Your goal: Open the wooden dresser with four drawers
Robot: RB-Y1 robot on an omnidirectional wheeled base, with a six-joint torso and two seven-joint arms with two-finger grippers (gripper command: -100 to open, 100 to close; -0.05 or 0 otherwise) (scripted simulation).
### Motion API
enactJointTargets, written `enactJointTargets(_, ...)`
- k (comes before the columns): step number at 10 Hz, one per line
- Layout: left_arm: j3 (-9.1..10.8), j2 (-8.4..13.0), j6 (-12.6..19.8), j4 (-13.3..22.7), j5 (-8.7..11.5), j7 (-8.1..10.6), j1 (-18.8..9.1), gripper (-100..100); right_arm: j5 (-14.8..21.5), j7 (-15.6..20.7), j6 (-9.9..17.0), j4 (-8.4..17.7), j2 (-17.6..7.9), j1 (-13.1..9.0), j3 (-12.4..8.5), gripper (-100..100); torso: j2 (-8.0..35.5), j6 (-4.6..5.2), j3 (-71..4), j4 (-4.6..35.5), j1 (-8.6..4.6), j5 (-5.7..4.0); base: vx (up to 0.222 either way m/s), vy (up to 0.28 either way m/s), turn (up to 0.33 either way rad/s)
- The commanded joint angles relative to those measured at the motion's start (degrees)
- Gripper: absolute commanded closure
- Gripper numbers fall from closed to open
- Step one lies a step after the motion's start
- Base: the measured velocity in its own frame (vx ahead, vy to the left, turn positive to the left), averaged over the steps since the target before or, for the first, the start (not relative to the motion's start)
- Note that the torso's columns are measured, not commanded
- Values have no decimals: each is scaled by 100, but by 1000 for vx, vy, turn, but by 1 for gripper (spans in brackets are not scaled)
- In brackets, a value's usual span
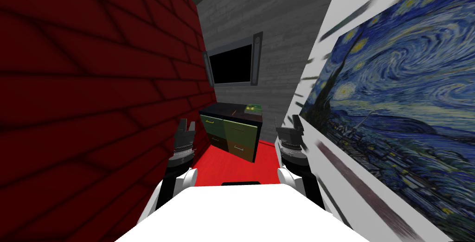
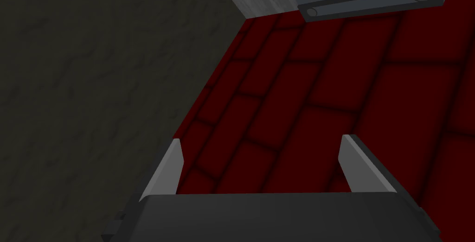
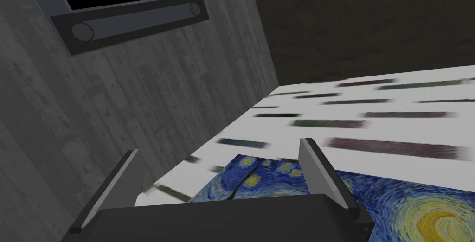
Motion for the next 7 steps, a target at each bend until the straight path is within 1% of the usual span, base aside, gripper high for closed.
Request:
enactJointTargets(1,0,0,0,0,0,0,0,0,0,0,0,0,0,0,0,0,232,0,-467,235,0,0,0,0,0)
enactJointTargets(3,0,0,0,-1,0,0,0,0,0,0,0,-1,0,0,0,0,1003,0,-2014,1006,0,0,0,0,0)
enactJointTargets(7,0,0,0,-1,0,0,0,0,0,0,0,-2,0,0,0,0,2693,0,-5381,2691,0,0,0,0,0)
